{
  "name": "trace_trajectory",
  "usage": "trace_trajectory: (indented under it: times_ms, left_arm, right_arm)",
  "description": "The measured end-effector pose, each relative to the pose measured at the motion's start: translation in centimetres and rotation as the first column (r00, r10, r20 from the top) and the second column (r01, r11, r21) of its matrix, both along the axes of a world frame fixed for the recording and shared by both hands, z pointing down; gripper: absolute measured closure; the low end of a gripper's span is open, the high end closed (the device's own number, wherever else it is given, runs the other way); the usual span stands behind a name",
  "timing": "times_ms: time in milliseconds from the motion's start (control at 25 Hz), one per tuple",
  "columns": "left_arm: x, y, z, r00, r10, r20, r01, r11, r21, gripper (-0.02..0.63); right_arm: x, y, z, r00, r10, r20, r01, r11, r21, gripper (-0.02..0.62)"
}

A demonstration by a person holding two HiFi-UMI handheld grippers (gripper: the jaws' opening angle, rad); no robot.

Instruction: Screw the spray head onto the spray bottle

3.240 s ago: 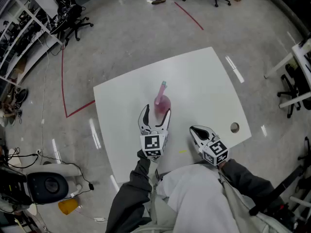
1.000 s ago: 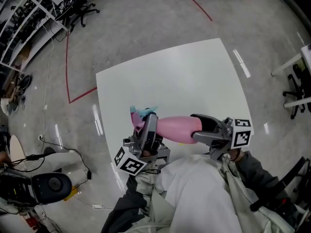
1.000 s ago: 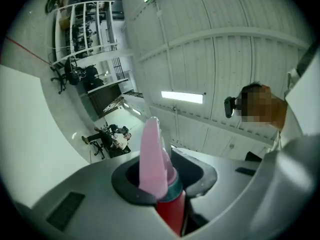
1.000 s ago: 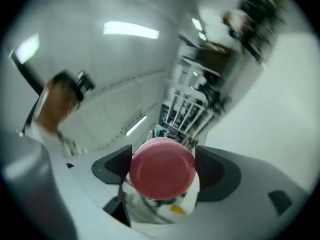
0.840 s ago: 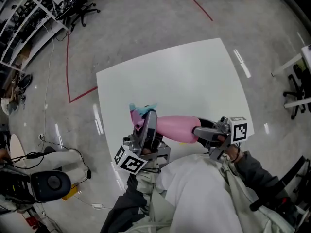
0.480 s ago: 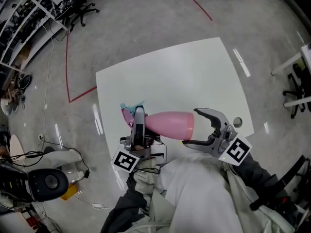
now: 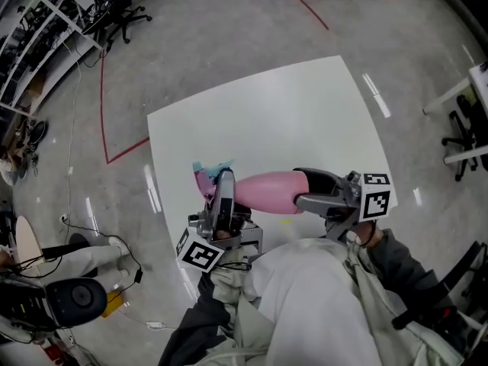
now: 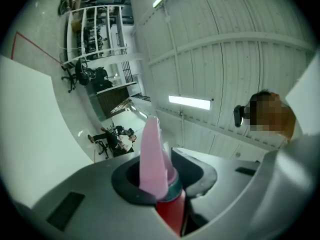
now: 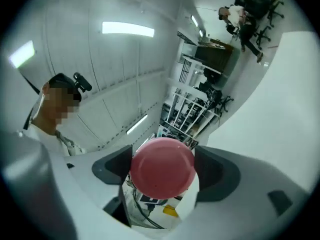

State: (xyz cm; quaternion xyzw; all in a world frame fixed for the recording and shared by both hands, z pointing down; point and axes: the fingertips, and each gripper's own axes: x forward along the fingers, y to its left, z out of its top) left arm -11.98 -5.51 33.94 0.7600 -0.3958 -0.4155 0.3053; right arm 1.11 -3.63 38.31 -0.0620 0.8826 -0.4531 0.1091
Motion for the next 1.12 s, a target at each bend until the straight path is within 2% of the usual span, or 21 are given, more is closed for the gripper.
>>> trace_trajectory:
  times_ms: [80,160,200,240,280,360,400,440,480,520,640,680,720,760,800,880,920,960,1000,1040,1120]
  left_arm:
    - [0.0,-0.5,0.3,1.000,-0.014,-0.014,0.014,1.000,-0.013,0.500]
    - [-1.0,-1.0,0.9,0.994,-0.049,-0.099,0.044,0.998,-0.052,0.501]
    - [-1.8,-1.1,1.4,0.986,-0.072,-0.150,0.060,0.995,-0.083,0.500]
    - [-2.5,-1.0,1.8,0.977,-0.091,-0.193,0.070,0.991,-0.114,0.500]
    - [-3.1,-0.9,2.2,0.970,-0.102,-0.222,0.072,0.988,-0.139,0.501]
    - [-3.2,-0.7,2.5,0.964,-0.095,-0.247,0.054,0.985,-0.166,0.500]
    - [-2.8,-0.7,2.5,0.965,-0.080,-0.252,0.037,0.985,-0.172,0.500]
    - [-2.3,-0.7,2.5,0.965,-0.063,-0.253,0.018,0.984,-0.176,0.501]
    - [-1.7,-0.7,2.6,0.966,-0.048,-0.254,0.002,0.984,-0.180,0.500]
    - [-1.3,-0.7,2.7,0.966,-0.037,-0.255,-0.011,0.983,-0.184,0.500]
    - [-0.7,-0.6,2.9,0.962,-0.009,-0.274,-0.046,0.980,-0.193,0.500]
    - [-0.7,-0.5,3.0,0.959,-0.010,-0.284,-0.048,0.979,-0.197,0.500]
    - [-0.7,-0.5,3.0,0.956,-0.018,-0.292,-0.042,0.979,-0.197,0.500]
    - [-0.8,-0.4,2.9,0.955,-0.028,-0.294,-0.030,0.982,-0.189,0.500]
    - [-0.8,-0.4,2.6,0.957,-0.035,-0.287,-0.015,0.985,-0.171,0.500]
    - [-0.7,-0.1,1.6,0.973,-0.040,-0.228,0.013,0.993,-0.118,0.500]
    - [-0.5,0.0,1.2,0.983,-0.040,-0.179,0.023,0.996,-0.091,0.500]
    - [-0.3,0.2,0.9,0.991,-0.037,-0.130,0.028,0.997,-0.069,0.500]
    - [-0.2,0.3,0.7,0.995,-0.036,-0.096,0.030,0.998,-0.056,0.500]
    - [-0.2,0.4,0.6,0.996,-0.038,-0.085,0.033,0.998,-0.052,0.500]
    - [-0.7,0.2,0.7,0.991,-0.058,-0.121,0.049,0.996,-0.072,0.502]
  right_arm:
    - [0.1,-0.2,0.2,1.000,0.011,0.022,-0.011,1.000,-0.005,0.213]
    - [0.6,-0.4,-1.4,0.996,0.074,0.052,-0.080,0.989,0.126,0.213]
    - [0.9,-0.2,-2.5,0.992,0.114,0.057,-0.124,0.963,0.240,0.213]
    - [1.1,0.2,-3.4,0.988,0.151,0.038,-0.154,0.915,0.374,0.213]
    - [1.1,1.0,-4.0,0.984,0.179,-0.006,-0.151,0.848,0.508,0.212]
    - [0.4,2.7,-3.9,0.967,0.212,-0.139,-0.049,0.697,0.716,0.212]
    - [0.0,3.3,-3.3,0.952,0.227,-0.207,0.017,0.633,0.774,0.212]
    - [-0.2,3.8,-2.6,0.934,0.242,-0.262,0.074,0.588,0.806,0.212]
    - [-0.2,4.1,-2.0,0.922,0.250,-0.297,0.112,0.561,0.820,0.212]
    - [-0.2,4.4,-1.7,0.918,0.246,-0.312,0.131,0.553,0.823,0.212]
    - [-0.3,5.1,-2.0,0.939,0.183,-0.291,0.135,0.582,0.802,0.213]
    - [-0.4,5.1,-2.2,0.947,0.163,-0.278,0.125,0.609,0.784,0.213]
    - [-0.5,4.9,-2.3,0.954,0.146,-0.260,0.105,0.652,0.751,0.213]
    - [-0.4,4.5,-2.4,0.965,0.127,-0.231,0.072,0.715,0.695,0.213]
    - [-0.1,3.8,-2.4,0.977,0.105,-0.186,0.030,0.796,0.604,0.213]
    - [0.6,2.0,-1.7,0.996,0.053,-0.066,-0.031,0.954,0.299,0.213]
    - [0.8,1.4,-1.0,1.000,0.025,-0.009,-0.023,0.992,0.122,0.213]
    - [0.8,1.2,-0.3,0.999,0.000,0.035,0.001,1.000,-0.013,0.213]
    - [0.7,1.3,0.1,0.998,-0.020,0.063,0.025,0.996,-0.085,0.213]
    - [0.6,1.6,0.2,0.997,-0.030,0.071,0.037,0.995,-0.094,0.213]
    - [0.4,1.9,-0.6,0.999,-0.015,0.043,0.014,1.000,0.016,0.213]
